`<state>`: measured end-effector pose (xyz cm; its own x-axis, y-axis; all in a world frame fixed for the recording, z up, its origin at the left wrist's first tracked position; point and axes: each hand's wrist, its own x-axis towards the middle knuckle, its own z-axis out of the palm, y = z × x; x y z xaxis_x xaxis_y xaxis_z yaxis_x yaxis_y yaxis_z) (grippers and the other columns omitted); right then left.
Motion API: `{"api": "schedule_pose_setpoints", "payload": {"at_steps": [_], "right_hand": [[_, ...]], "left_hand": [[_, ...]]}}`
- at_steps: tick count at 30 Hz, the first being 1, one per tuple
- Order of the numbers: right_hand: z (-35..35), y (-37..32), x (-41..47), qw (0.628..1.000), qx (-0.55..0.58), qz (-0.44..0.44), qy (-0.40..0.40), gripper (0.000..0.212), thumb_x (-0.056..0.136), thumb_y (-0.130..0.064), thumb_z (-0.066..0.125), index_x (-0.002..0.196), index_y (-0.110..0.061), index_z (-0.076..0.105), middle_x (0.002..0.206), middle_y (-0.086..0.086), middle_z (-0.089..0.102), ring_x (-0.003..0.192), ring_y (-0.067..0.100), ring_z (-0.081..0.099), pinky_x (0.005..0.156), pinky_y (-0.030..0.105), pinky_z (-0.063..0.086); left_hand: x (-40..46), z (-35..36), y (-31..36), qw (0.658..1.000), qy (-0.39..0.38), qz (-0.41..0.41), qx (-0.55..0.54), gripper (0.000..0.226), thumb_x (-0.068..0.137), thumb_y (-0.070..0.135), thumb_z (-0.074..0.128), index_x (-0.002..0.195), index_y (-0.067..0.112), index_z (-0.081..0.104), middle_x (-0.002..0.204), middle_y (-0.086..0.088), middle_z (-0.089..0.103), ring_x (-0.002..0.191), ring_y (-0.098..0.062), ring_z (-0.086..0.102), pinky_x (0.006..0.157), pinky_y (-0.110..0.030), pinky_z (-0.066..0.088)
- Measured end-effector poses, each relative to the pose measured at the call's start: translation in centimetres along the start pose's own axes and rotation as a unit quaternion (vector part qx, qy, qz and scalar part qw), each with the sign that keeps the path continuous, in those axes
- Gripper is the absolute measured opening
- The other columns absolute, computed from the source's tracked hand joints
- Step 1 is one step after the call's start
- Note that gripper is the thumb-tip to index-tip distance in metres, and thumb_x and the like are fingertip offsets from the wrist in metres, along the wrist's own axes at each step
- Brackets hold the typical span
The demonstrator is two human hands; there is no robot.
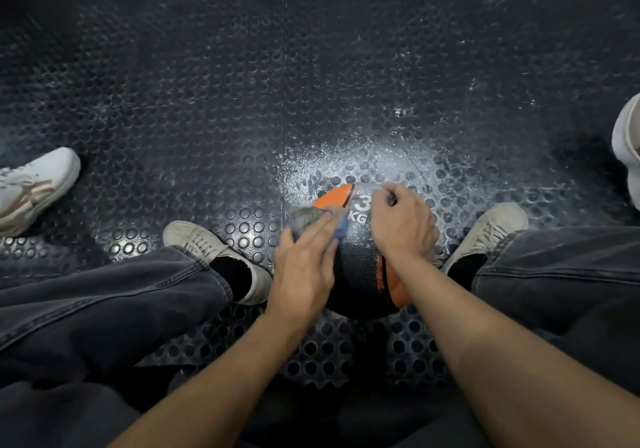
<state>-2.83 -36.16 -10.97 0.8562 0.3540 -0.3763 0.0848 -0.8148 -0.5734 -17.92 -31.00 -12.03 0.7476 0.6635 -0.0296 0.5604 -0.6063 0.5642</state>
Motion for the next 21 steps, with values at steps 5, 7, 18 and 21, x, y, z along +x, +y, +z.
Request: {"api": "schedule_pose_setpoints", "payload": {"at_steps": [5, 7, 18, 21], "right_hand": [[0.1, 0.4, 1.8, 1.0, 0.012, -0.003, -0.011, 0.027, 0.098, -0.044, 0.04, 0.107, -0.037, 0.065, 0.097, -0.002, 0.068, 0.093, 0.024, 0.061, 0.098, 0.046, 0.048], [0.1, 0.8, 1.5, 1.0, 0.022, -0.007, 0.009, 0.034, 0.097, -0.044, 0.041, 0.12, -0.036, 0.065, 0.106, -0.003, 0.07, 0.098, 0.023, 0.062, 0.098, 0.046, 0.048], [-0.4, 2.1, 2.5, 0.998, 0.061, 0.009, 0.002, 0.02, 0.101, -0.042, 0.045, 0.099, -0.035, 0.064, 0.072, -0.01, 0.06, 0.065, 0.012, 0.052, 0.088, 0.037, 0.05], [-0.1, 1.4, 2.1, 0.998, 0.059, 0.02, 0.014, 0.015, 0.099, -0.041, 0.046, 0.093, -0.037, 0.06, 0.078, -0.009, 0.063, 0.076, 0.016, 0.058, 0.096, 0.045, 0.05]], "left_hand": [[-2.6, 0.0, -0.1, 0.99, 0.024, 0.121, 0.067, 0.038, 0.093, 0.023, 0.051, 0.13, 0.031, 0.057, 0.137, 0.015, 0.054, 0.092, -0.025, 0.051, 0.075, -0.045, 0.048], [-0.3, 0.0, 0.1, 0.992, 0.016, 0.101, 0.077, 0.037, 0.095, 0.026, 0.047, 0.13, 0.033, 0.058, 0.137, 0.016, 0.053, 0.095, -0.025, 0.054, 0.079, -0.045, 0.047], [-0.4, 0.1, 1.4, 0.987, 0.02, 0.134, 0.089, 0.041, 0.095, 0.022, 0.053, 0.131, 0.04, 0.051, 0.135, 0.018, 0.055, 0.102, -0.022, 0.052, 0.075, -0.038, 0.045], [3.0, 0.1, 2.4, 0.999, 0.0, 0.012, 0.045, 0.037, 0.099, 0.029, 0.046, 0.133, 0.044, 0.051, 0.134, 0.022, 0.054, 0.107, -0.019, 0.052, 0.089, -0.039, 0.044]]}}
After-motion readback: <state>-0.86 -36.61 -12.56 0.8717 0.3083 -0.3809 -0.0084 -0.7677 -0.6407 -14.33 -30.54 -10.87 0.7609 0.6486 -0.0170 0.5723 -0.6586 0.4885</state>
